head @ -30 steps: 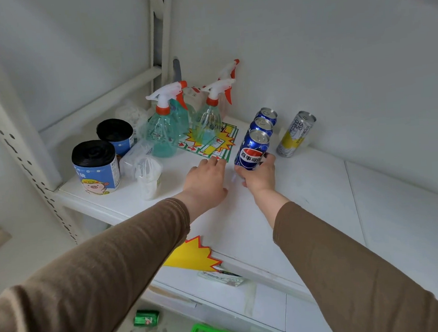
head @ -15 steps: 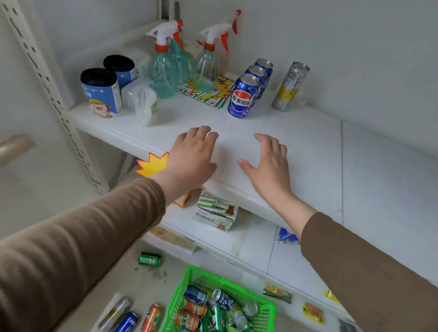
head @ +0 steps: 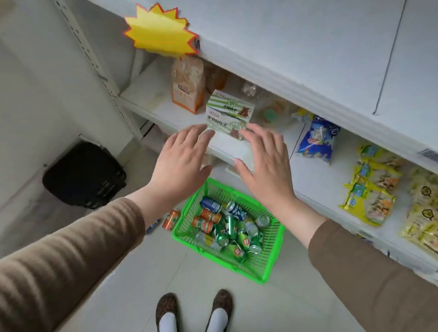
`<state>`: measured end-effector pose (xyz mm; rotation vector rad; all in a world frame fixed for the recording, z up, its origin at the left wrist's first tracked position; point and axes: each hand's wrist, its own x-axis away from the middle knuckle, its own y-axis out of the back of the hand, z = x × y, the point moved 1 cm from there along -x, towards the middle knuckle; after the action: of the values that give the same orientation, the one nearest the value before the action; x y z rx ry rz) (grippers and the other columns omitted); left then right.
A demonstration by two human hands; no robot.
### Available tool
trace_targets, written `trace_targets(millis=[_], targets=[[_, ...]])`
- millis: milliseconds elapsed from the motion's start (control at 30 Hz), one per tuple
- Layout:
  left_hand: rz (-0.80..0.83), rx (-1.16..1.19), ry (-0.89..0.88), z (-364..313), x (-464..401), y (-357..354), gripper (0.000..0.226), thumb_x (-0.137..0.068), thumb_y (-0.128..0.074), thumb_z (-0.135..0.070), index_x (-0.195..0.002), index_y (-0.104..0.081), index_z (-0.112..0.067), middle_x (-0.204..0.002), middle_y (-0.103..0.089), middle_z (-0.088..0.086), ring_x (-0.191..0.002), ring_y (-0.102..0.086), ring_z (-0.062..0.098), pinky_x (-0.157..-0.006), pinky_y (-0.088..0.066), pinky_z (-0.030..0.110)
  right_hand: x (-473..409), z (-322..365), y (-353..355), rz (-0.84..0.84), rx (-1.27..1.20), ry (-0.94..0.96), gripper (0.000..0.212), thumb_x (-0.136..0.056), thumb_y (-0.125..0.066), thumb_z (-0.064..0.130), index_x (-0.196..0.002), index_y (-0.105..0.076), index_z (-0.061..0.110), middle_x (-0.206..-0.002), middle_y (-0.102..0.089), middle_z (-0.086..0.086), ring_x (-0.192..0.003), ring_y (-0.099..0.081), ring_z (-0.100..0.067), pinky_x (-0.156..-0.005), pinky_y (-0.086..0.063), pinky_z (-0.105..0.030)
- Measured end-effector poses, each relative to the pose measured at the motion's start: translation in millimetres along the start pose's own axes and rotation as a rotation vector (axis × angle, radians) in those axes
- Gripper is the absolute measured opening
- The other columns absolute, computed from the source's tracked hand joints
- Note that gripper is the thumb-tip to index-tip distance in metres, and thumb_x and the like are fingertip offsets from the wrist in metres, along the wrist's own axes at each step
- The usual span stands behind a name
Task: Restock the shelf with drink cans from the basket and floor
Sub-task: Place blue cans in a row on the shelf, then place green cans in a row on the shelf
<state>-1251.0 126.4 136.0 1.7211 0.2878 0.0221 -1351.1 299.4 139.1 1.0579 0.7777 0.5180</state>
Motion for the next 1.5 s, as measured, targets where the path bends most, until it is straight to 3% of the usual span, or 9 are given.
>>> trace_targets(millis=[233, 400, 633, 800, 967, 1133, 1267, 1367, 1500], targets=[[0.197, 0.075, 0.081, 8.3, 67.2, -148.1, 0.076, -0.077, -0.07, -0.035, -0.143, -0.041, -0.013, -0.145, -0.044, 0.008, -0.133, -0.041, 0.029, -0.108, -0.034, 0.042, 90.8, -35.8, -133.0, 0.224, -0.044, -0.106, 0.054, -0.093, -0.063, 0.035, -0.141, -0.045, 0.017, -0.145, -0.045, 0.0, -0.13, -0.04, -0.023, -0.111, -0.035, -0.037], [0.385, 0.113, 0.149, 8.4, 100.4, -260.5, 0.075, -0.085, -0.061, -0.036, -0.15, -0.03, -0.016, -0.151, -0.036, 0.006, -0.137, -0.034, 0.026, -0.11, -0.032, 0.04, 145.6, -71.6, -234.6, 0.345, -0.077, -0.237, 0.055, -0.092, -0.064, 0.033, -0.14, -0.047, 0.013, -0.139, -0.051, -0.004, -0.128, -0.043, -0.024, -0.109, -0.039, -0.038], [0.546, 0.168, 0.235, 17.8, 129.4, -396.5, 0.076, -0.086, -0.064, -0.034, -0.15, -0.027, -0.016, -0.145, -0.038, 0.005, -0.132, -0.038, 0.026, -0.107, -0.037, 0.04, 207.6, -117.6, -373.7, 0.533, -0.122, -0.365, 0.056, -0.091, -0.068, 0.026, -0.14, -0.046, 0.011, -0.134, -0.053, -0.008, -0.125, -0.047, -0.028, -0.106, -0.04, -0.04], [0.646, 0.15, 0.24, 24.1, 142.3, -474.5, 0.076, -0.091, -0.061, -0.034, -0.153, -0.021, -0.016, -0.154, -0.029, 0.007, -0.142, -0.027, 0.028, -0.116, -0.026, 0.042, 243.7, -134.6, -461.8, 0.725, -0.097, -0.463, 0.064, -0.091, -0.069, 0.039, -0.143, -0.041, 0.015, -0.138, -0.05, -0.007, -0.128, -0.047, -0.029, -0.105, -0.043, -0.041], [0.736, 0.13, 0.218, 29.2, 152.1, -535.9, 0.076, -0.089, -0.062, -0.033, -0.152, -0.023, -0.014, -0.15, -0.034, 0.009, -0.137, -0.033, 0.028, -0.112, -0.033, 0.042, 279.3, -136.6, -527.9, 0.891, -0.013, -0.57, 0.076, -0.087, -0.067, 0.055, -0.147, -0.035, 0.02, -0.144, -0.044, -0.004, -0.13, -0.045, -0.03, -0.093, -0.05, -0.042], [0.813, 0.129, 0.227, 29.5, 149.1, -569.2, 0.074, -0.088, -0.063, -0.035, -0.15, -0.026, -0.015, -0.143, -0.04, 0.009, -0.131, -0.038, 0.029, -0.106, -0.039, 0.044, 295.9, -136.3, -563.6, 0.878, 0.109, -0.588, 0.08, -0.087, -0.074, 0.036, -0.148, -0.025, 0.022, -0.141, -0.038, -0.009, -0.112, -0.058, -0.033, -0.071, -0.052, -0.039], [0.82, 0.133, 0.224, 27.9, 140.5, -564.2, 0.073, -0.089, -0.063, -0.032, -0.15, -0.027, -0.015, -0.144, -0.04, 0.008, -0.133, -0.038, 0.028, -0.107, -0.038, 0.042, 293.9, -141.9, -567.2, 0.799, -0.006, -0.661, 0.07, -0.087, -0.075, 0.039, -0.142, -0.034, 0.024, -0.14, -0.042, -0.01, -0.106, -0.061, -0.036, -0.074, -0.054, -0.041], [0.804, 0.14, 0.235, 26.4, 135.7, -533.2, 0.072, -0.09, -0.062, -0.03, -0.151, -0.025, -0.016, -0.147, -0.038, 0.008, -0.135, -0.037, 0.028, -0.107, -0.038, 0.042, 281.9, -141.0, -532.2, 0.723, -0.137, -0.772, 0.068, -0.083, -0.077, 0.043, -0.137, -0.041, 0.025, -0.137, -0.05, -0.009, -0.108, -0.062, -0.034, -0.076, -0.054, -0.04], [0.757, 0.136, 0.237, 16.3, 124.8, -454.3, 0.072, -0.09, -0.061, -0.03, -0.151, -0.026, -0.017, -0.147, -0.038, 0.006, -0.134, -0.038, 0.027, -0.105, -0.04, 0.041, 249.7, -127.5, -439.9, 0.536, -0.301, -0.863, 0.059, -0.079, -0.081, 0.038, -0.123, -0.044, 0.022, -0.116, -0.061, -0.004, -0.092, -0.061, -0.025, -0.067, -0.047, -0.034]])
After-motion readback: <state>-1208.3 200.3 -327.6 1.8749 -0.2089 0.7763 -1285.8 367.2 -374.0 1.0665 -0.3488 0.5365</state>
